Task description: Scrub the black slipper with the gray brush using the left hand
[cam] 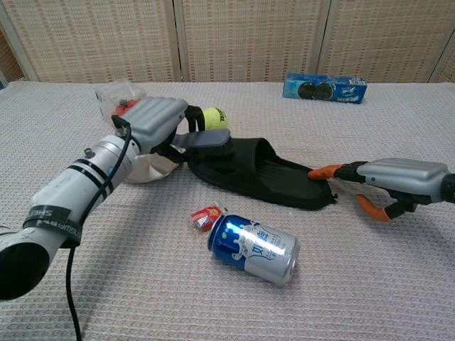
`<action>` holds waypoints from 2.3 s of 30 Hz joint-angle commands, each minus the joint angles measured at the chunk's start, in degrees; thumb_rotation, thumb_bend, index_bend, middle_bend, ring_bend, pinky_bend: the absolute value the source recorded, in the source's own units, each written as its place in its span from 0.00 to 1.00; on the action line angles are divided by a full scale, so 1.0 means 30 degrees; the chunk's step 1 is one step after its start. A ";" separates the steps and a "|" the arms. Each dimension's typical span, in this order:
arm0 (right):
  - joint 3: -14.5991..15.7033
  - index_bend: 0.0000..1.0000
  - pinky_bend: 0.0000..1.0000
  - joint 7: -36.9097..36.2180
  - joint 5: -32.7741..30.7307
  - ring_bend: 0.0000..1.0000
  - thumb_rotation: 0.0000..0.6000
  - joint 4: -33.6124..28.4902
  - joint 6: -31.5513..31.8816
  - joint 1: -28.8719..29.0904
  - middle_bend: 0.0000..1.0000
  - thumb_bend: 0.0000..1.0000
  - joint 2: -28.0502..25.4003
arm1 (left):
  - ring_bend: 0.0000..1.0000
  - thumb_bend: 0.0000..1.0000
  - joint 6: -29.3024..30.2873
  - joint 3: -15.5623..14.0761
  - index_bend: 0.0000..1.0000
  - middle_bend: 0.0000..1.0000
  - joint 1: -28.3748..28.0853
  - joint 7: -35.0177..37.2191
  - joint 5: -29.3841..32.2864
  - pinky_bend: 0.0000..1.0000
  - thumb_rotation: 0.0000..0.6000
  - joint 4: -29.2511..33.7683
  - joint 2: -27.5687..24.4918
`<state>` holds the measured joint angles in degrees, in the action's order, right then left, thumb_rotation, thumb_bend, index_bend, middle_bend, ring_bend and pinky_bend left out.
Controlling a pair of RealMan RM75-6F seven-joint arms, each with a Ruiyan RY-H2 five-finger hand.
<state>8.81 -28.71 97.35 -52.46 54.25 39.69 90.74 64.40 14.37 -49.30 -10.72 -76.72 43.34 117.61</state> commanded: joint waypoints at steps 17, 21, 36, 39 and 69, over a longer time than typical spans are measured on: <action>0.0177 0.00 0.00 -0.0492 0.0146 0.00 1.00 -0.0070 0.0361 0.0020 0.00 0.78 -0.0117 | 0.63 0.44 0.0657 -0.0572 0.43 0.58 0.0082 0.0246 -0.1021 1.00 1.00 0.0580 0.0438; 0.0181 0.00 0.00 -0.0560 0.0078 0.00 1.00 0.0024 0.0317 -0.0008 0.00 0.78 -0.0084 | 0.63 0.44 0.0404 -0.0457 0.42 0.58 0.0011 0.0403 -0.0907 1.00 1.00 0.0178 0.0522; 0.0222 0.00 0.00 -0.1402 0.0040 0.00 1.00 0.0188 0.0298 0.0035 0.00 0.78 0.0017 | 0.64 0.44 0.0671 -0.0435 0.41 0.59 -0.0244 0.2407 -0.1264 1.00 1.00 -0.2145 0.1034; 0.0231 0.00 0.00 -0.1409 0.0132 0.00 1.00 0.0102 0.0423 0.0070 0.00 0.78 0.0018 | 0.64 0.44 0.1252 -0.0770 0.41 0.58 -0.0131 0.2423 -0.1705 1.00 1.00 -0.1811 0.1107; 0.0467 0.00 0.00 -0.2008 0.0242 0.00 1.00 0.0485 0.0536 -0.0018 0.00 0.78 0.0146 | 0.63 0.41 0.1311 -0.1190 0.34 0.51 -0.0205 0.5055 -0.2371 1.00 1.00 -0.4129 0.1969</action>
<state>10.20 -34.72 98.07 -51.02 55.85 39.64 91.16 68.25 10.97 -49.87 4.02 -83.63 31.28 123.41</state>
